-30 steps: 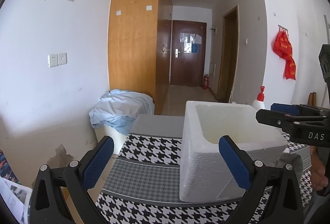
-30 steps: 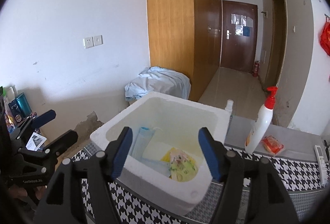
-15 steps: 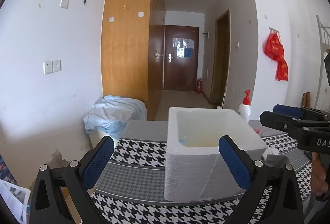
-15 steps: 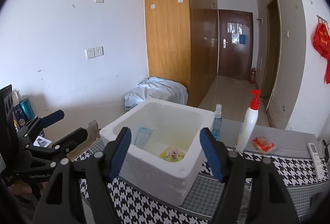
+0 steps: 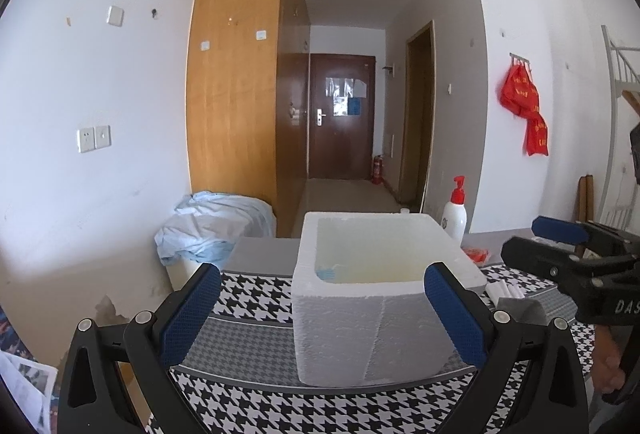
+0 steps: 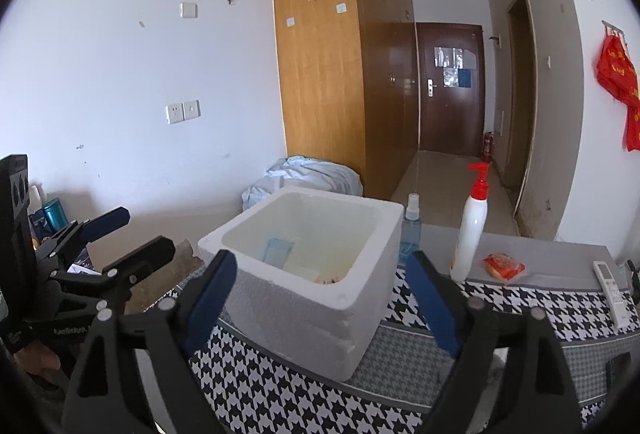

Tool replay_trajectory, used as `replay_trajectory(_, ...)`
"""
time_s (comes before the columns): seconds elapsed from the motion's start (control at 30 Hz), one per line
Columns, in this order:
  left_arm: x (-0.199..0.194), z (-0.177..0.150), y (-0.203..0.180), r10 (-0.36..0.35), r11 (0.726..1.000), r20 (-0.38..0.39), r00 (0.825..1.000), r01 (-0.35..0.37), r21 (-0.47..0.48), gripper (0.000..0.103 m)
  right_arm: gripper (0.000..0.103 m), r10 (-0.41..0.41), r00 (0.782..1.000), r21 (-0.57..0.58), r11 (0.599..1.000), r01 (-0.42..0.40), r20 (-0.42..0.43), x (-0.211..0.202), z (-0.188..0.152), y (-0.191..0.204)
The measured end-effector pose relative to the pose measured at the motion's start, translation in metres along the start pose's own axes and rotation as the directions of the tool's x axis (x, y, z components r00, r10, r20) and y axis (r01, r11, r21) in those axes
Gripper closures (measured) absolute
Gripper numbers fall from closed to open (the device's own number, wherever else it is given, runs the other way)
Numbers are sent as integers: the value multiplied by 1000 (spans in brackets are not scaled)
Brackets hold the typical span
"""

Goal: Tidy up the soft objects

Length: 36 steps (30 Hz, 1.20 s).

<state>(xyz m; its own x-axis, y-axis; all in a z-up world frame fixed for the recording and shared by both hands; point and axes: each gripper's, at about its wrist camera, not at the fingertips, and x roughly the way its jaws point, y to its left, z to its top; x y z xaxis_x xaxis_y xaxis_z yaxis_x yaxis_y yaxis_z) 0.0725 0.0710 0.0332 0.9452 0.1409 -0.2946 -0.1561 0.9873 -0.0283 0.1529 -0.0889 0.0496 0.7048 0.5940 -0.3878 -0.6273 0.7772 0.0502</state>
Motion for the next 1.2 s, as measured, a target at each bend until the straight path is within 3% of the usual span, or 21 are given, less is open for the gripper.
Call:
replay_trajectory(0.43, -9, -5, -7, -19, 999, 20, 1000, 20, -35, 1, 11, -28, 999, 1, 1000, 28, 18, -21, -15, -4)
replay_trajectory(1.2, -23, -16, -30, -54, 998, 35, 998, 54, -14, 1, 11, -70, 997, -9, 998, 70, 45, -49, -36, -9)
